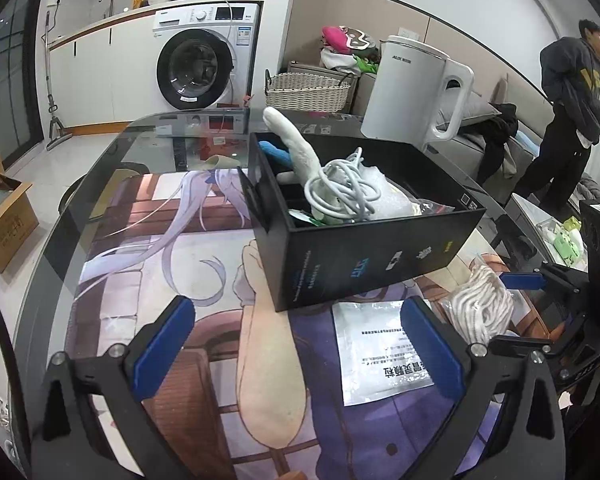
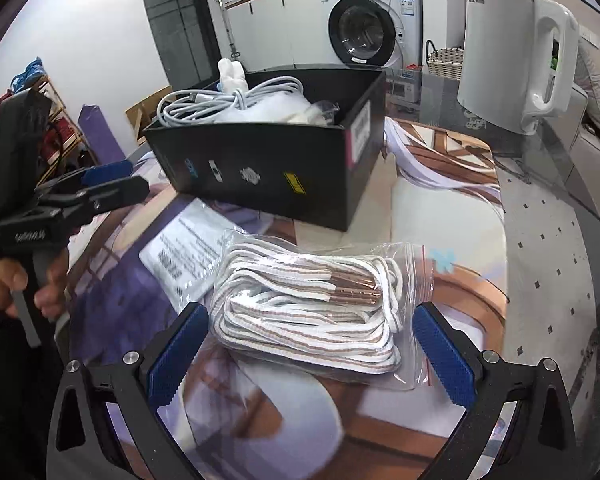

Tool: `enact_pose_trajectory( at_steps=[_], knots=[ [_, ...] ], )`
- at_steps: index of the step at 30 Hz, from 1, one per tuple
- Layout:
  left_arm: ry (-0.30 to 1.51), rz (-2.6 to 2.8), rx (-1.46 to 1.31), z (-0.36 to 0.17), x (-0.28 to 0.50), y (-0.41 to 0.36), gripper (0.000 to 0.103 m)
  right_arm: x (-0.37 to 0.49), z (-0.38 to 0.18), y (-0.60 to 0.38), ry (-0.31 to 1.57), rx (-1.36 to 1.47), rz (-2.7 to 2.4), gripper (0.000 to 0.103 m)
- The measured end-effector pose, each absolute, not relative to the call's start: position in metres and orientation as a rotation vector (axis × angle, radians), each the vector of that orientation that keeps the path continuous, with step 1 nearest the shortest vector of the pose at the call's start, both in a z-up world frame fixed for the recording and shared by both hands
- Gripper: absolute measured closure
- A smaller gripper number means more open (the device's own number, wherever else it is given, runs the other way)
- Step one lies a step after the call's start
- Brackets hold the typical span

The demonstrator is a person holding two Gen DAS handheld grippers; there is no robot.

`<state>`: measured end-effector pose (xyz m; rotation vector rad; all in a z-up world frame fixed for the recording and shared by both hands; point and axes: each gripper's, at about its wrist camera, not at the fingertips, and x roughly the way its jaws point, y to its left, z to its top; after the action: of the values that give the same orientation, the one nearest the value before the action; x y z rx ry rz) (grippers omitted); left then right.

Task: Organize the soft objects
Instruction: 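Move the right gripper to the bag of white laces while the left gripper approaches the white printed sachet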

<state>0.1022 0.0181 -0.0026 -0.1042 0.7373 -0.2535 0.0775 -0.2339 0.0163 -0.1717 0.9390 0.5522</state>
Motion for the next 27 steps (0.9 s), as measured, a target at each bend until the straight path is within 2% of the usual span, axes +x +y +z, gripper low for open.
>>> enact_pose_trajectory(
  at_steps=[11,15,22,27],
  knots=[
    [0.781,-0.334,-0.061,-0.006,0.102,-0.002,0.0,0.073,0.035,-0.253,0.859,-0.088,0.564,0.0],
    [0.79,-0.339,-0.059,-0.007,0.102,-0.004,0.0,0.082,0.035,-0.274,0.882,-0.052,0.468,0.0],
    [0.789,-0.349,-0.047,-0.007,0.101,-0.008,0.0,0.089,0.031,-0.297,0.89,-0.098,0.348,0.0],
    [0.802,-0.373,-0.026,-0.008,0.099,-0.015,0.0,0.073,0.022,-0.275,0.908,-0.233,0.455,0.0]
  ],
)
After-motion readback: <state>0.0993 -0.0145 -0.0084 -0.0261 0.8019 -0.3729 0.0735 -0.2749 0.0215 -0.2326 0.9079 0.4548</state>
